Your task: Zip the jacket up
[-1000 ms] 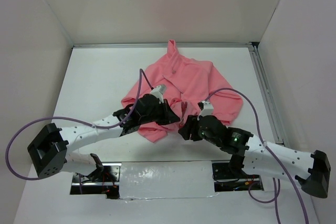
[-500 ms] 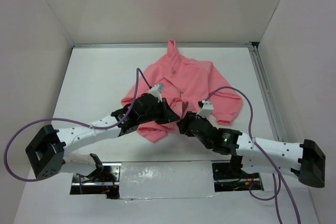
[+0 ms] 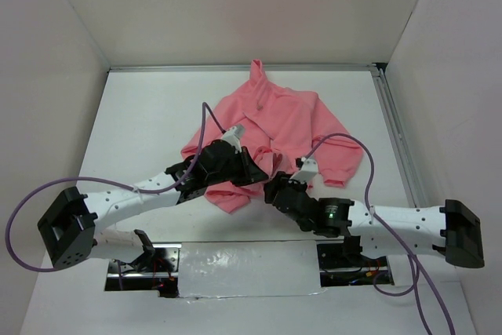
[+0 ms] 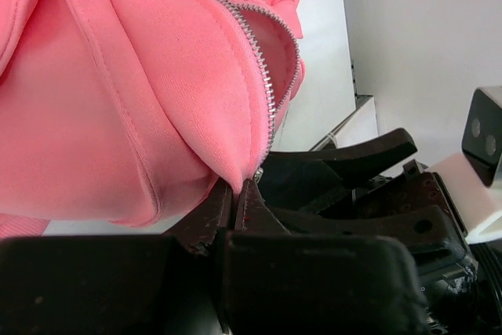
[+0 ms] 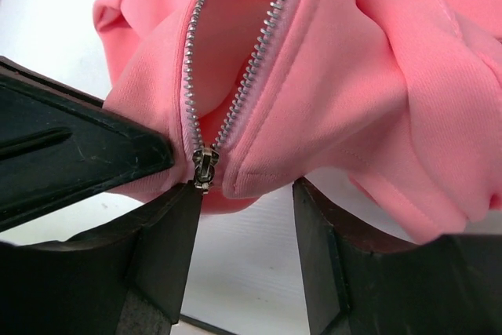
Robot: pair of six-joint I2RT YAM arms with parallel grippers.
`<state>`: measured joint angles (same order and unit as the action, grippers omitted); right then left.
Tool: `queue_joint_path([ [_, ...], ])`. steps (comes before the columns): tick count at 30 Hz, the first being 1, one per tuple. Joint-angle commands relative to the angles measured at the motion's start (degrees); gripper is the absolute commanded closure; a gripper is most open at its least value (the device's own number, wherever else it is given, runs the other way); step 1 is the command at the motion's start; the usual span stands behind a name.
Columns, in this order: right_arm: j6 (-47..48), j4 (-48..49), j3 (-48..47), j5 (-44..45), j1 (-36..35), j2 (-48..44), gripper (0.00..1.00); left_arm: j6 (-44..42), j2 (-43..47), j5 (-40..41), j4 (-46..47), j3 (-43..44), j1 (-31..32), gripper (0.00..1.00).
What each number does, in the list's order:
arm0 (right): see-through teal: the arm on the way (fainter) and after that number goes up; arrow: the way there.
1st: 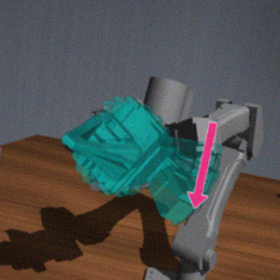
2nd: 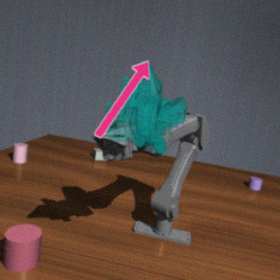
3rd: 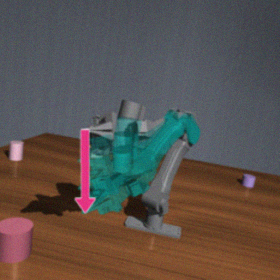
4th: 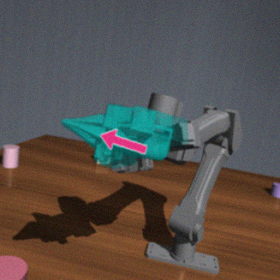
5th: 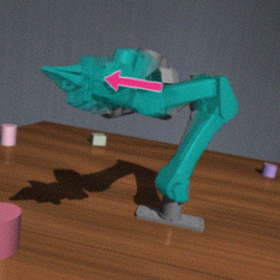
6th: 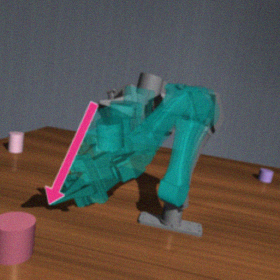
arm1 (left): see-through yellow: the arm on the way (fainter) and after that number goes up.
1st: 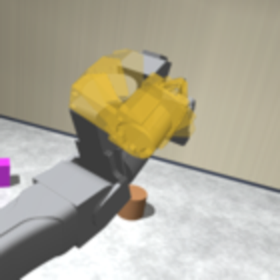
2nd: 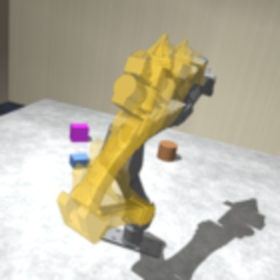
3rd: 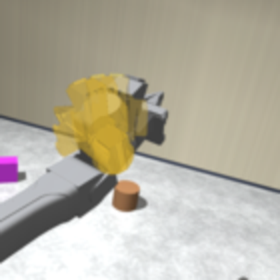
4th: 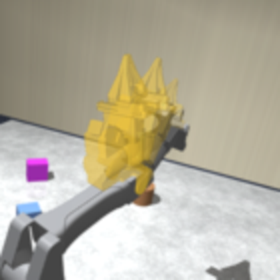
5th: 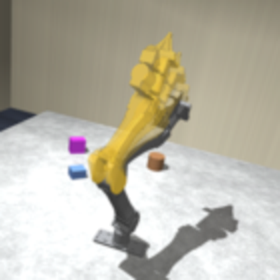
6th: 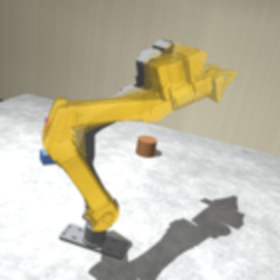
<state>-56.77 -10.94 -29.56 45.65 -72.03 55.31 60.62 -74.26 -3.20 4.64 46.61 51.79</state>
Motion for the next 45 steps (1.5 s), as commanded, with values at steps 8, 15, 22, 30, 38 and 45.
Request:
queue_joint_path([
  [8,-15.6,-5.9,0.7,10.5,-6.7,-7.8,0.43,3.1,2.3,-3.5,-2.1,4.3,0.4,1.0],
  [15,-9.9,1.5,1.9,8.3,-6.7,-7.8,0.44,3.3,3.2,-5.2,-2.6,5.0,0.9,1.0],
  [22,-10.6,2.4,1.2,9.7,-8.1,-5.8,0.45,4.1,3.9,-6.3,-2.4,5.0,1.5,1.0],
  [30,-13.5,3.1,1.8,14.5,-9.4,-4.8,0.47,4.1,4.9,-6.2,-2.3,4.6,2.0,1.0],
  [38,-11.0,3.1,0.9,16.9,-9.5,-5.1,0.76,4.1,5.1,-5.9,-1.7,4.0,2.1,1.0],
  [45,-4.6,1.7,-2.3,11.8,-9.4,-2.6,0.99,2.1,3.2,-3.8,-3.6,5.7,2.4,1.0],
])
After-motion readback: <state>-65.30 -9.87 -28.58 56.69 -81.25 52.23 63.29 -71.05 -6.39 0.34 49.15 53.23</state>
